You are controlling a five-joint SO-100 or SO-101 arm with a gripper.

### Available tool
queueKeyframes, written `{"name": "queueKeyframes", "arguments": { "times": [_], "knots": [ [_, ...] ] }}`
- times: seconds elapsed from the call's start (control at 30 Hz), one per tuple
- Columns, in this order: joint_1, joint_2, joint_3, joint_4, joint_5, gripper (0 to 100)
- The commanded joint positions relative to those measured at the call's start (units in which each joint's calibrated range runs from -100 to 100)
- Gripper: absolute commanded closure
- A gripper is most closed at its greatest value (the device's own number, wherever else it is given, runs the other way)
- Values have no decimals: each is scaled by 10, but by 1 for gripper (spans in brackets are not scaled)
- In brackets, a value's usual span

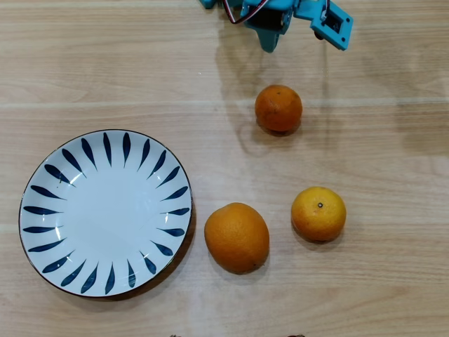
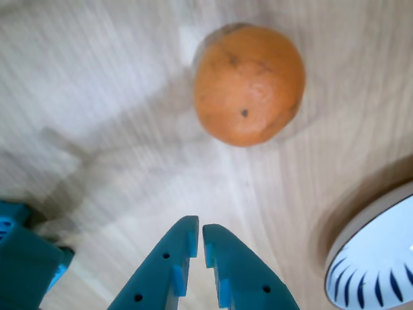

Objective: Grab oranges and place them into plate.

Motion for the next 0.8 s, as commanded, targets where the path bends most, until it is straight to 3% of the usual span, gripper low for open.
{"name": "queueKeyframes", "arguments": {
  "times": [0.0, 0.23, 0.33, 0.77],
  "knots": [
    [-9, 9, -45, 3, -8, 97],
    [-44, 25, -38, 2, -26, 68],
    [-58, 53, -38, -2, -33, 61],
    [-63, 208, -46, -94, -96, 60]
  ]
}}
